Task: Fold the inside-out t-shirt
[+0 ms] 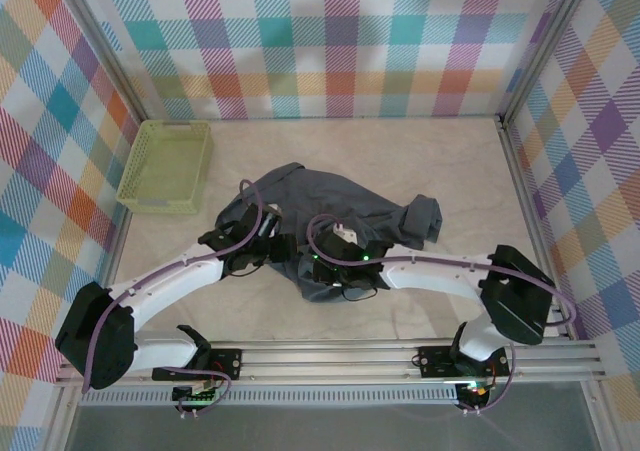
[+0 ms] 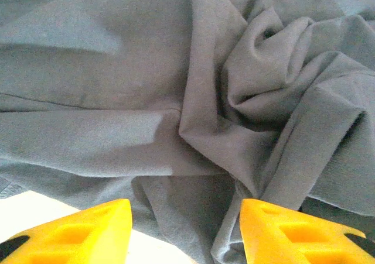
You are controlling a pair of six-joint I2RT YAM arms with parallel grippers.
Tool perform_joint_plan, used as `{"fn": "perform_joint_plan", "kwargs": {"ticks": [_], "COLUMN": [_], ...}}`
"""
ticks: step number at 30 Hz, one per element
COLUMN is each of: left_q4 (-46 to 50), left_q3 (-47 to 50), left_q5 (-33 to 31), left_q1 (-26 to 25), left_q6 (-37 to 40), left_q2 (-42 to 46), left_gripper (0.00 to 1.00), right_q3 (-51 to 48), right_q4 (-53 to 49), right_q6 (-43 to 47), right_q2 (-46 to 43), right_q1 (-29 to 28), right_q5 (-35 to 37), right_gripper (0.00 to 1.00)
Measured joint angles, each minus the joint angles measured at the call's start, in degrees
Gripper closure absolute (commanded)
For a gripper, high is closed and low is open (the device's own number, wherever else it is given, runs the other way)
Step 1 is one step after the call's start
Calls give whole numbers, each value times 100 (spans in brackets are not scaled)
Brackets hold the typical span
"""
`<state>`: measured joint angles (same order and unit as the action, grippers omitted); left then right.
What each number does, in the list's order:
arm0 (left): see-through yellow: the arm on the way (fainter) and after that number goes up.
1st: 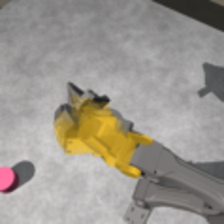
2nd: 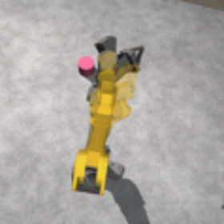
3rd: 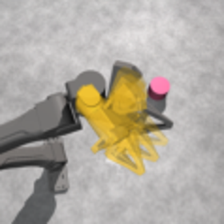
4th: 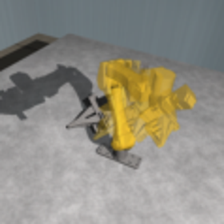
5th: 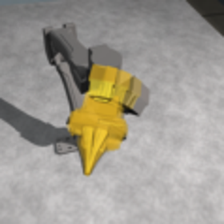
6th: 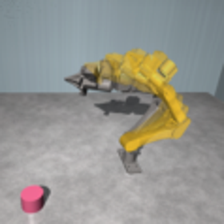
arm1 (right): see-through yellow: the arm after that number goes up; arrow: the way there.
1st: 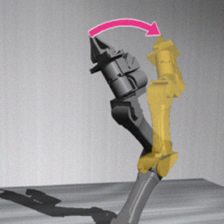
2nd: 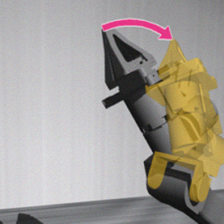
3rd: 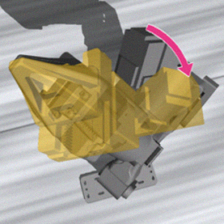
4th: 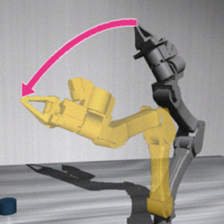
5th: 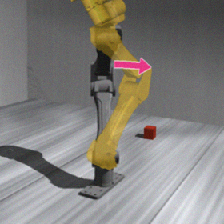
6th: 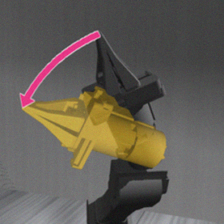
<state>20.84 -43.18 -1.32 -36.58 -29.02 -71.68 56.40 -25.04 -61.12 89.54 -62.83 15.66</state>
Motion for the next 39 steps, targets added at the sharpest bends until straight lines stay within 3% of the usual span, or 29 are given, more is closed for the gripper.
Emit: {"fn": "perform_joint_plan", "kwargs": {"ticks": [7,13,15,24,31,39], "left_q4": [-153,-437,-457,-415,-474,-627], "left_q3": [151,170,168,-52,-197,-461], "left_q5": [201,479,472,175,-151,-564], "left_q1": [4,-24,-87,-645,-1338,-2105], "left_q6": [-13,0,13,79,286,695], "left_q2": [2,0,0,-11,-9,-173], "left_gripper": [47,46,47,48,59,58], "right_q3": [234,234,232,-208,-557,-695], "right_q4": [-313,-382,-398,-417,-365,-251], "right_q6": [-297,-345,-350,-101,361,660], "right_q2": [345,372,358,-1003,-2452,-2918], "right_q1": [4,24,24,28,66,142], "right_q5": [186,334,413,728,575,267], "right_gripper": [64,94,100,100,100,100]}}
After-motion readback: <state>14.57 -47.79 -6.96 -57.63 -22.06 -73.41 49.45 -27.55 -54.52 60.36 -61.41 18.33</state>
